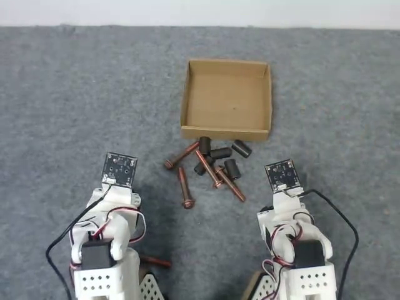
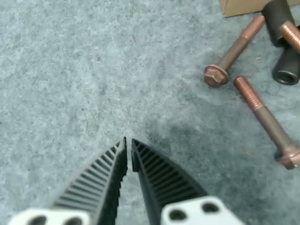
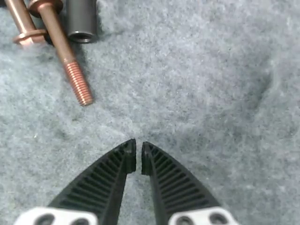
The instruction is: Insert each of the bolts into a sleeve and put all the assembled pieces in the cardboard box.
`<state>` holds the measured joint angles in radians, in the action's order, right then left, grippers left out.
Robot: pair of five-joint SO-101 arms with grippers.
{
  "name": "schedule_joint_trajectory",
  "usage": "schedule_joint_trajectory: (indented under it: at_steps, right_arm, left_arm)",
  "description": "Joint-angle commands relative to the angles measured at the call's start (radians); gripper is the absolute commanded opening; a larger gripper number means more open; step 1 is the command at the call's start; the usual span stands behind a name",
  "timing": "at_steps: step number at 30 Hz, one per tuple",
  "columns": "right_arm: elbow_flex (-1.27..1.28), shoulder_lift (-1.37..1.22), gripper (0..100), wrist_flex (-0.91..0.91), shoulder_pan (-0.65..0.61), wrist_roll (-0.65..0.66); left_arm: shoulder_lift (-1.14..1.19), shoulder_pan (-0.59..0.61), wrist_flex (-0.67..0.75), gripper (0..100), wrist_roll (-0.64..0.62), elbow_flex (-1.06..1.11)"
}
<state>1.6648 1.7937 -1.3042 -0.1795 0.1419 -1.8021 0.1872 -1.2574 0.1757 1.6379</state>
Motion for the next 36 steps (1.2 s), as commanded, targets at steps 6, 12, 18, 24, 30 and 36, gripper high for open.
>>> schedule_joint_trajectory:
  at_steps: [6, 12, 18, 24, 30, 36]
  right_arm:
    - [-0.097, 0.022, 0.6, 0.001, 0.015, 0.015]
    - [-0.095, 0.022, 0.6, 0.044, 0.005, 0.009]
    - [-0.057, 0.022, 0.6, 0.11, 0.012, 0.008]
    - [-0.048, 0.021, 0.6, 0.11, 0.016, 0.015]
    - [-0.035, 0.021, 0.6, 0.108, 0.068, 0.015]
    - [-0.034, 0.022, 0.6, 0.117, 0.14, 0.015]
  left_arm:
    - [-0.017, 0.005, 0.167, 1, 0.005, -0.061]
    - [-0.017, 0.032, 0.25, 1, -0.035, -0.094]
    - [-0.008, 0.08, 0.307, 1, -0.184, -0.183]
    - [0.206, 0.072, 0.304, 1, -0.21, -0.358]
    - [0.629, 0.048, 0.227, 1, -0.25, -0.588]
    - [0.852, 0.123, 0.226, 1, -0.356, -0.633]
